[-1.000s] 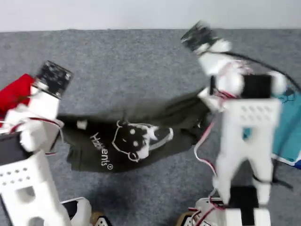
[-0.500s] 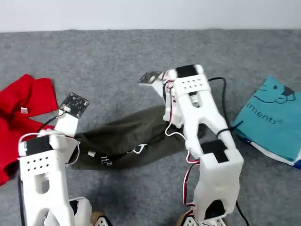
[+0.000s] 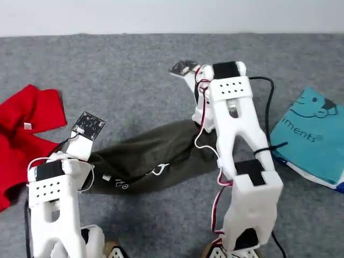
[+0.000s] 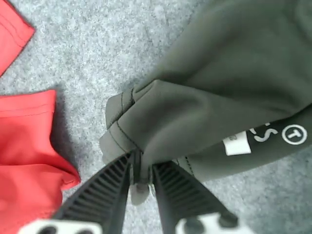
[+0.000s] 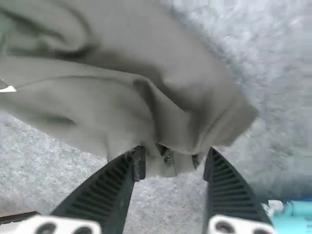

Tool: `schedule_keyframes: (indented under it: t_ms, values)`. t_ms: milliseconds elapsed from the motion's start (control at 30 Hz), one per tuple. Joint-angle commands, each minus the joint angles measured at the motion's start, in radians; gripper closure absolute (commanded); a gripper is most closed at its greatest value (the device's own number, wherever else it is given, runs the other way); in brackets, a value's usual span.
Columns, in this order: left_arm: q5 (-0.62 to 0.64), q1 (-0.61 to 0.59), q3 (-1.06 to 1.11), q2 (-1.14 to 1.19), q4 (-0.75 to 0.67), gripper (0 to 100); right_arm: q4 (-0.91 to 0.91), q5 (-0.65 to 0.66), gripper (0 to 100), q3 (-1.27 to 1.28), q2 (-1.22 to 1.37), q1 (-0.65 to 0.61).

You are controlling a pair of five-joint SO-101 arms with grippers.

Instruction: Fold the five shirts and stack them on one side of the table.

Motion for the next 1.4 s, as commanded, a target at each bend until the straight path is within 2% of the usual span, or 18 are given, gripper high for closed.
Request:
schedule_keyframes:
  t_ms: [0, 200, 367, 467, 600, 767, 1000, 1167, 1367]
  values:
    - [0.000, -0.006, -0.008, -0.032, -0.023, 99, 0.045, -0.009, 81.6, 0.041, -0.134, 0.012]
    - [-0.002, -0.005, -0.008, -0.032, -0.023, 99, 0.045, -0.009, 81.6, 0.241, -0.315, 0.008]
    - [-0.002, -0.005, -0.010, -0.032, -0.031, 99, 0.044, -0.020, 81.3, 0.410, -0.415, -0.044]
    - [-0.002, -0.005, -0.004, -0.031, -0.057, 99, 0.041, -0.089, 81.2, 0.450, -0.384, -0.088]
    - [-0.002, -0.003, -0.004, -0.032, -0.084, 99, 0.039, -0.189, 81.2, 0.448, -0.278, -0.140]
    - [-0.002, -0.003, -0.004, -0.032, -0.094, 99, -0.001, -0.239, 81.2, 0.440, -0.174, -0.166]
    - [-0.002, -0.005, -0.002, -0.032, -0.087, 99, -0.019, -0.241, 81.2, 0.307, -0.064, -0.128]
    - [-0.002, -0.005, -0.002, -0.031, -0.087, 99, 0.031, -0.238, 81.3, 0.221, -0.018, -0.074]
    - [-0.002, 0.000, -0.002, -0.028, -0.092, 99, 0.033, -0.241, 81.2, 0.193, -0.013, -0.056]
